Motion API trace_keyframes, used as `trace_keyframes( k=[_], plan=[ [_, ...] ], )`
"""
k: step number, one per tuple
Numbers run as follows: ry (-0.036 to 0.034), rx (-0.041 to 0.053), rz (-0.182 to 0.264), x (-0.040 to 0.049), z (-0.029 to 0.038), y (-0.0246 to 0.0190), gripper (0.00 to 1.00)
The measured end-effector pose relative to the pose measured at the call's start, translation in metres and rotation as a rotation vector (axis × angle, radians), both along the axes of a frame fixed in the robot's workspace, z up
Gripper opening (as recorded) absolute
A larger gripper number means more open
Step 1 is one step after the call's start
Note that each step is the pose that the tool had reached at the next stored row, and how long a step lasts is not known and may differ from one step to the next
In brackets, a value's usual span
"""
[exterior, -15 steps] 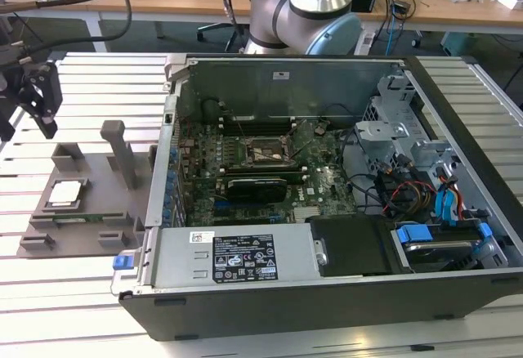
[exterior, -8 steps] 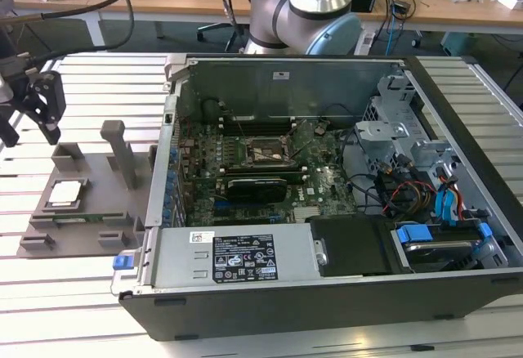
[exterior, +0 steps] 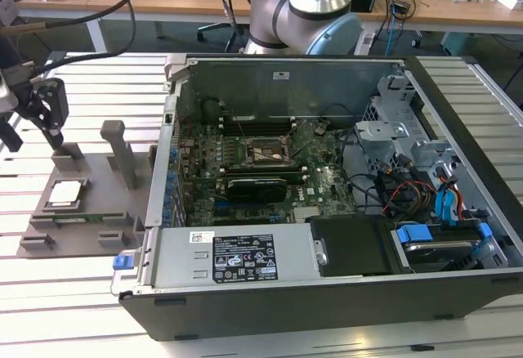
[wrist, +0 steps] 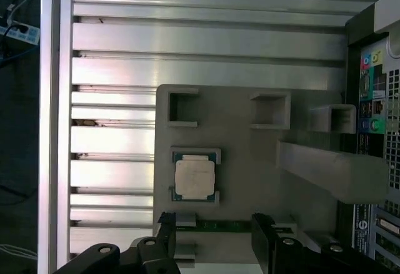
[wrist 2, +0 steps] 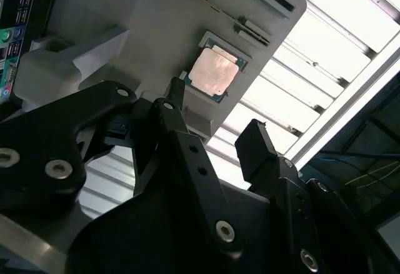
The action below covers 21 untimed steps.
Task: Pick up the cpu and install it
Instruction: 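Pick up the cpu and move it towards the insertion slot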
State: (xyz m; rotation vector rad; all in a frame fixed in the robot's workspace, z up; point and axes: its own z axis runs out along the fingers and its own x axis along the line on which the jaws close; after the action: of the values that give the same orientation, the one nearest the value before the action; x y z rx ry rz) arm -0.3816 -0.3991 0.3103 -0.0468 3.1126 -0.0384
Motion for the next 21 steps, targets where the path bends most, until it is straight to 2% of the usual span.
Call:
trace_keyframes(
  k=[6, 21],
  plan=[
    [0.0000, 0.0000, 0.000, 0.0000, -0.0086, -0.0002, 0.60],
    [0.0000, 0.0000, 0.000, 0.0000, -0.0217, -0.0011, 0.60]
  ],
)
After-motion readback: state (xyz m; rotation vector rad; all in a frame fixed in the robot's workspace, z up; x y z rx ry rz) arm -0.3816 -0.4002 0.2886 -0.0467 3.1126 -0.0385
